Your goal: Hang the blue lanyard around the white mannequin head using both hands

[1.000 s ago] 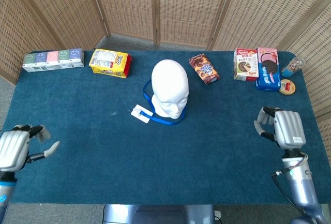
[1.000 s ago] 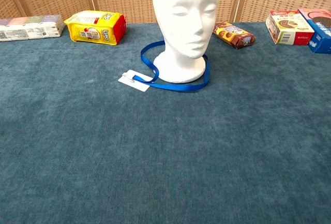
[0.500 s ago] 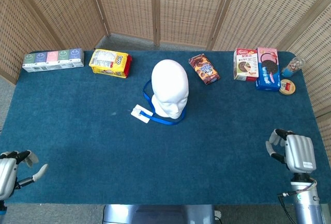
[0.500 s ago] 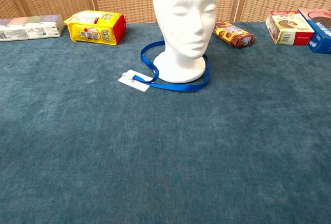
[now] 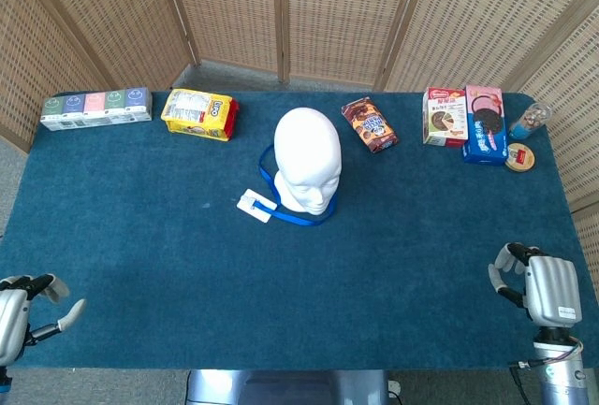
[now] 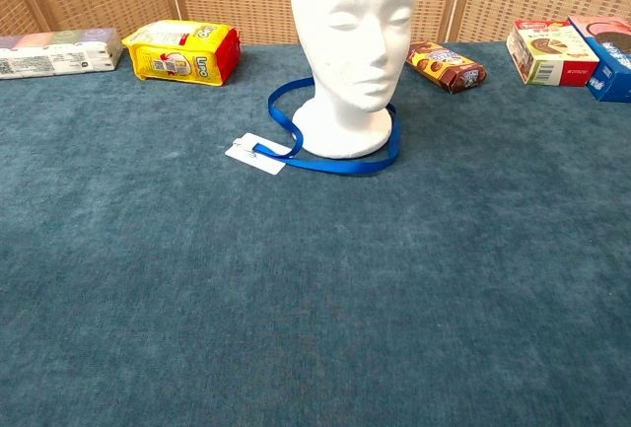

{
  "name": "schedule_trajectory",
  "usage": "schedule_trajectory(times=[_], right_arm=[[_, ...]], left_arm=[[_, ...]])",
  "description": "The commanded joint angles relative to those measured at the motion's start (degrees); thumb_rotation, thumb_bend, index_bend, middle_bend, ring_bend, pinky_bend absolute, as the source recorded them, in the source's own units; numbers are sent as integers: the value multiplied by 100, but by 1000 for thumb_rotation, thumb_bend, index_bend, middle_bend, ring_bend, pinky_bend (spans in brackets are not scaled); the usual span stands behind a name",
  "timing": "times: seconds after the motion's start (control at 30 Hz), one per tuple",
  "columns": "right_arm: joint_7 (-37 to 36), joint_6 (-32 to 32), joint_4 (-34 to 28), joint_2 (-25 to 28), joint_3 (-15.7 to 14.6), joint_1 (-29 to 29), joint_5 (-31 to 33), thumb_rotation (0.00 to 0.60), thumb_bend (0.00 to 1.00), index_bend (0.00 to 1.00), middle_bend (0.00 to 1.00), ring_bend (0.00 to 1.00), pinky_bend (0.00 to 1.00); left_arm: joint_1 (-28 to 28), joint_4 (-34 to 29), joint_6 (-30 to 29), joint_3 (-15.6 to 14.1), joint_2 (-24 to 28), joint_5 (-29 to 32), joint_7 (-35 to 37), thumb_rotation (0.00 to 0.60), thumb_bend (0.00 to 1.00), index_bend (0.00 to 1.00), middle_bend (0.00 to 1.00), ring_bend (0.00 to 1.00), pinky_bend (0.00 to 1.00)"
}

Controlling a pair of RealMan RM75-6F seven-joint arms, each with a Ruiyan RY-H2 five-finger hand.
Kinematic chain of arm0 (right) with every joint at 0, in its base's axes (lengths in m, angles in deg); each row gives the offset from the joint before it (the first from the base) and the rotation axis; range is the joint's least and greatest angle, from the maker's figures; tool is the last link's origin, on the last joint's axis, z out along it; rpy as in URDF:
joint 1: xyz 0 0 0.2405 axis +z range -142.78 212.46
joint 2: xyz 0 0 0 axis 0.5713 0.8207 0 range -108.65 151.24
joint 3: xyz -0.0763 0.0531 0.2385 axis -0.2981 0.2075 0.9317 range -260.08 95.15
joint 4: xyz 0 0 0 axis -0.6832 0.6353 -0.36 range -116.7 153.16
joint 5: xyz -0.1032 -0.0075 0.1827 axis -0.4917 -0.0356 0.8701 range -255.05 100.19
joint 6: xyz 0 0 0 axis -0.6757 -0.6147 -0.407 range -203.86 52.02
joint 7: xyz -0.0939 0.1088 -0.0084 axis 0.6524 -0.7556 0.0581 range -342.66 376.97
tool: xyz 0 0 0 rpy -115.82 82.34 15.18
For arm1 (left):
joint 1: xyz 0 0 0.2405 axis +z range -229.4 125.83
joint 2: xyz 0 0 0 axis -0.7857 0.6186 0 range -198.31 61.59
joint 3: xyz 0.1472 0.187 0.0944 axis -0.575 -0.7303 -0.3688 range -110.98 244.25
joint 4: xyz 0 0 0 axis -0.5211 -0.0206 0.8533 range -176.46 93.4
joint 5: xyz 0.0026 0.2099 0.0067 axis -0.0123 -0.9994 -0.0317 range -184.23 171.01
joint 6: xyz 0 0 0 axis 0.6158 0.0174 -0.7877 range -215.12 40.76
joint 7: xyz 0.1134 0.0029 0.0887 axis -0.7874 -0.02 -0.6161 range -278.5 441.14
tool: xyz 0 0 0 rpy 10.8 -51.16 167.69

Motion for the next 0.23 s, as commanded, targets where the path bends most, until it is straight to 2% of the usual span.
schedule_trajectory(times=[0.03, 0.23], right_arm=[[-14, 18, -12, 14, 27, -40, -38, 600, 381, 605, 631, 631, 708], [-33, 5, -48, 8, 63, -111, -104, 600, 381, 605, 631, 631, 708]], left_arm=[[41, 3, 2, 30, 31, -8, 45, 168, 191, 530, 594, 492, 355], [110, 1, 45, 94, 61, -12, 141, 164, 190, 530, 587, 488, 355]])
